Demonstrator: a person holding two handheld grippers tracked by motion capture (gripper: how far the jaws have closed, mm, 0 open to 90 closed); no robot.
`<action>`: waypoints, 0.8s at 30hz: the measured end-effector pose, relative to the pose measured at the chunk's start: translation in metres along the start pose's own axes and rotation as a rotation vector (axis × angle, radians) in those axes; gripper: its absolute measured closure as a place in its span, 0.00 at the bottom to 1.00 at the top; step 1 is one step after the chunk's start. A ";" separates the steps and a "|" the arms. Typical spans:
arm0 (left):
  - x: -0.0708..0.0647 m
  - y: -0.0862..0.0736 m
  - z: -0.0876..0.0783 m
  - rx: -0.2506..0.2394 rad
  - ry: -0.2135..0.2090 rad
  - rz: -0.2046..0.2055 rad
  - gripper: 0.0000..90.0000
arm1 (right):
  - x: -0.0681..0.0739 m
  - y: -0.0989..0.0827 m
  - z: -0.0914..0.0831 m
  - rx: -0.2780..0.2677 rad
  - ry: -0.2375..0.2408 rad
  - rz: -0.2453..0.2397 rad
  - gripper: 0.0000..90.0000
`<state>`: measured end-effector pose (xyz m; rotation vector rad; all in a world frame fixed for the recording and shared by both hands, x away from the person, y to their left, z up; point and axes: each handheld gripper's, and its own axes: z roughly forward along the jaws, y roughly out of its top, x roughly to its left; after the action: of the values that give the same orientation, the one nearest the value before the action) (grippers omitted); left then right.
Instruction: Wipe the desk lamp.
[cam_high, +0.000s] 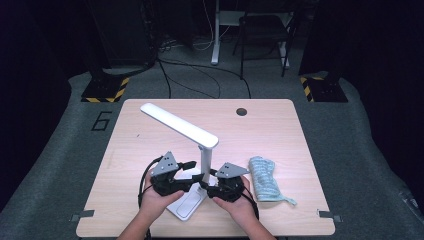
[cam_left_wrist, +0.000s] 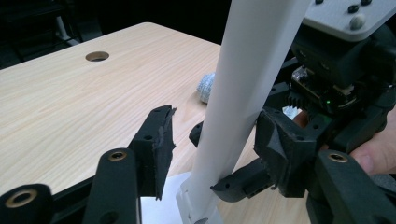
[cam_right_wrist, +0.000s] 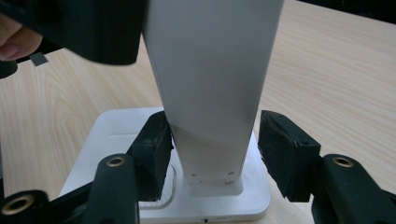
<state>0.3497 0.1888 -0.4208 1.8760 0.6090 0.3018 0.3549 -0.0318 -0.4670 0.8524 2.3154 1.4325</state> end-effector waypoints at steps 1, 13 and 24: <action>-0.001 0.000 0.000 0.000 0.001 -0.008 0.51 | 0.000 0.001 0.001 -0.006 0.007 -0.016 0.54; 0.006 -0.012 -0.005 0.065 0.032 -0.015 0.41 | -0.013 0.008 0.004 0.013 -0.009 -0.064 0.58; 0.028 -0.059 0.003 0.138 0.089 -0.090 0.37 | -0.035 0.021 0.018 0.039 -0.015 -0.059 0.58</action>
<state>0.3588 0.2187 -0.4783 1.9687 0.7895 0.2915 0.3987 -0.0335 -0.4590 0.7962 2.3441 1.3563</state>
